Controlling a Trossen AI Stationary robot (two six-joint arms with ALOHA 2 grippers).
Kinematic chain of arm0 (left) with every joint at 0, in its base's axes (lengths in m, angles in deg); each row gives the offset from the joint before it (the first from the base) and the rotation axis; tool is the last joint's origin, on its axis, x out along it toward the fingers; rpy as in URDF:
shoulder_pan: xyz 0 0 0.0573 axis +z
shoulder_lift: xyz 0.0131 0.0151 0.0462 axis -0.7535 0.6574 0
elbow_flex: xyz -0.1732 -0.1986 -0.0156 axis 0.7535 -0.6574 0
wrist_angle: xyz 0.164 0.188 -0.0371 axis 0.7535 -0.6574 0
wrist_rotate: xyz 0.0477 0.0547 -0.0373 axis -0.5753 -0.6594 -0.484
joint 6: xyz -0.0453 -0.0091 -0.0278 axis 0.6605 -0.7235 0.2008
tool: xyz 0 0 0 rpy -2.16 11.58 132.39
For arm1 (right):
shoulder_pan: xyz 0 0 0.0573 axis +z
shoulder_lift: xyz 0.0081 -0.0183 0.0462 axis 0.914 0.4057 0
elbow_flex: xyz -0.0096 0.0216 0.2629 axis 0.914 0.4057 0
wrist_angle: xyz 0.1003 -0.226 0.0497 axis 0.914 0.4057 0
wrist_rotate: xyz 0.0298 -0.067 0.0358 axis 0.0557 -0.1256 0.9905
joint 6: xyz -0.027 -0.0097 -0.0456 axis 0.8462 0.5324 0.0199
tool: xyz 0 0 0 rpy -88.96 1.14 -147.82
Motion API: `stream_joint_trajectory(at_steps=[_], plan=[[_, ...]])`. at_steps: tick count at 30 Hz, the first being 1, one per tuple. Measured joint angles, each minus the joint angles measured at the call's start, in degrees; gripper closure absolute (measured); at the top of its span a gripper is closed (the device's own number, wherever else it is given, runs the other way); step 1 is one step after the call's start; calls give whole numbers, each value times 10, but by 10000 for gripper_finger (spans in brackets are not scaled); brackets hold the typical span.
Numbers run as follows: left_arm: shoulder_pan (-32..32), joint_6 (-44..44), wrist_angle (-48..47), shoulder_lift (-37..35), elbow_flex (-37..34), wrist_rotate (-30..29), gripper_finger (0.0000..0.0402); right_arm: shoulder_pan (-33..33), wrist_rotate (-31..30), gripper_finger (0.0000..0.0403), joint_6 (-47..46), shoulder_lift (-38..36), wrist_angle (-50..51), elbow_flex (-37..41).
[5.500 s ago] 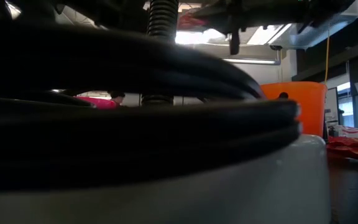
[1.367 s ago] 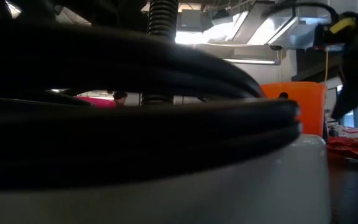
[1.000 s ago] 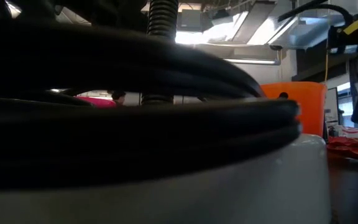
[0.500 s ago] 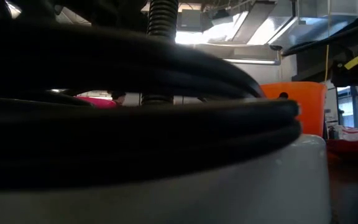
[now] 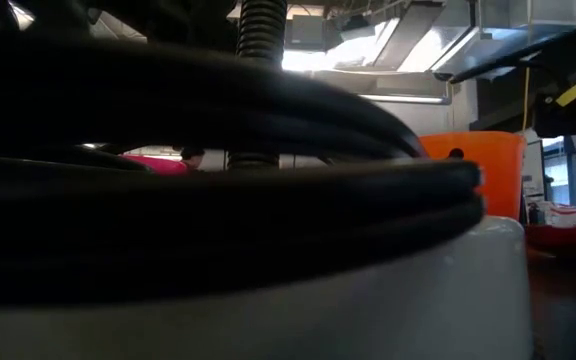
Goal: Sort candy
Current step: Put the red candy into the orange bucket
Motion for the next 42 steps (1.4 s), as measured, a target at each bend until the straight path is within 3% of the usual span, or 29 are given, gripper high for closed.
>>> stream_joint_trajectory(at_steps=[12, 23, 30, 37, 42], plan=[[0, 0, 0, 0, 0, 0, 265, 1, -11, 401, 70, 1, 56, -103], [0, 0, 0, 0, 0, 0, 266, 0, -118, 401, 136, 1, 178, -219], [0, 0, 0, 0, 0, 0, 266, -7, -228, 401, 157, 0, 302, -291], [0, 2, 0, 0, 0, 0, 266, -58, -291, 401, 161, 0, 393, -330], [0, 6, 0, 0, 0, 0, 266, -127, -289, 401, 160, 0, 456, -326]])
